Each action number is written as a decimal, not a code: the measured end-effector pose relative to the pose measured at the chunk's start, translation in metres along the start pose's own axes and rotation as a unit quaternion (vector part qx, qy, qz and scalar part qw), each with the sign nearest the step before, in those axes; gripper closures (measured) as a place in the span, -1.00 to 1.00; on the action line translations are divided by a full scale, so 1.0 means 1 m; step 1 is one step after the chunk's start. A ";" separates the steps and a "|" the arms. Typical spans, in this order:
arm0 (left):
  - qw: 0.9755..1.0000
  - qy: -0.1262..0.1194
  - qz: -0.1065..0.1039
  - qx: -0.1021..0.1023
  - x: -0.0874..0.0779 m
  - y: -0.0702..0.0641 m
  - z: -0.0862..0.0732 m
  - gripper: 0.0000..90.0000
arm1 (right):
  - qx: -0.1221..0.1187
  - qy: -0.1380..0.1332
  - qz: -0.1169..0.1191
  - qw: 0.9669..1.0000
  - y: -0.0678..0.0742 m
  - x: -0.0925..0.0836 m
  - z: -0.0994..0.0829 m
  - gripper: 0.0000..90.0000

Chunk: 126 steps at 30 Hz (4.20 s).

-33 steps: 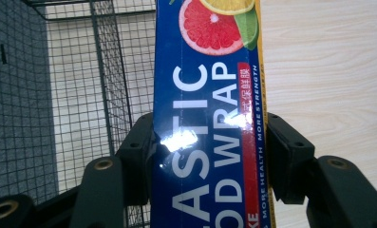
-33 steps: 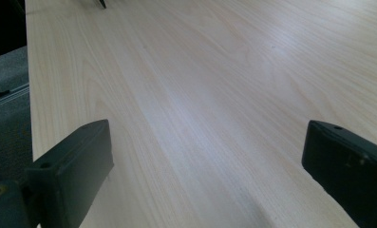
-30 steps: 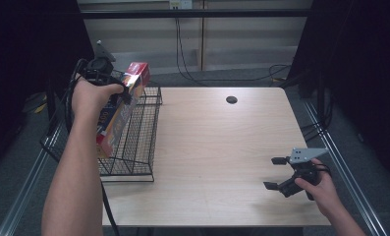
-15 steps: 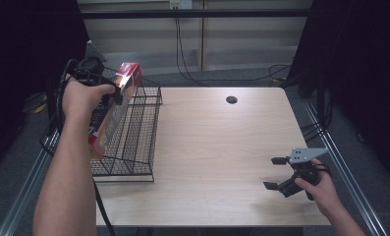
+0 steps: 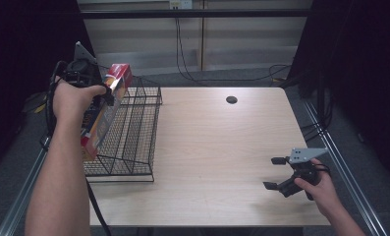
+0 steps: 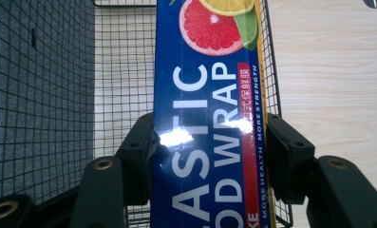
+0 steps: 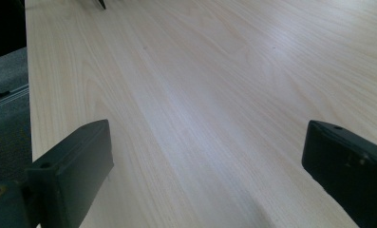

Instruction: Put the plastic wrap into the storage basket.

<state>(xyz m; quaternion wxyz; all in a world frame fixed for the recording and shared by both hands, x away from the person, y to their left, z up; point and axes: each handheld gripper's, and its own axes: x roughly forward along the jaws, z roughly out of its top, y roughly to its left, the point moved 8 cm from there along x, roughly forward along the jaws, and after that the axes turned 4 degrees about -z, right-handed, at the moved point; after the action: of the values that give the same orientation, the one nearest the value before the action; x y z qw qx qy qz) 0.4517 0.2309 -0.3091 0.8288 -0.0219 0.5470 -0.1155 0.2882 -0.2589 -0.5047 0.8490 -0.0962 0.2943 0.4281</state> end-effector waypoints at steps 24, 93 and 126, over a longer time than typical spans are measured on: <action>0.999 -0.015 0.022 -0.033 -0.008 0.027 -0.004 -0.01 | 0.003 -0.002 0.002 1.000 0.000 0.000 0.000 -0.94; 0.997 -0.008 0.046 -0.065 0.026 0.045 -0.022 -0.11 | -0.002 -0.004 0.007 1.000 0.002 0.001 0.001 -0.94; 0.993 -0.057 -0.088 0.054 0.039 -0.073 -0.005 -0.60 | 0.001 -0.008 0.007 1.000 0.003 -0.001 0.002 -0.94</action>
<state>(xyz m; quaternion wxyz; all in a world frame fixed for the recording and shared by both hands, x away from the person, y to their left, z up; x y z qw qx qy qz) 0.4495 0.1515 -0.3342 0.8452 -0.0316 0.4879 -0.2159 0.2865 -0.2568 -0.5021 0.8486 -0.0902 0.2882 0.4344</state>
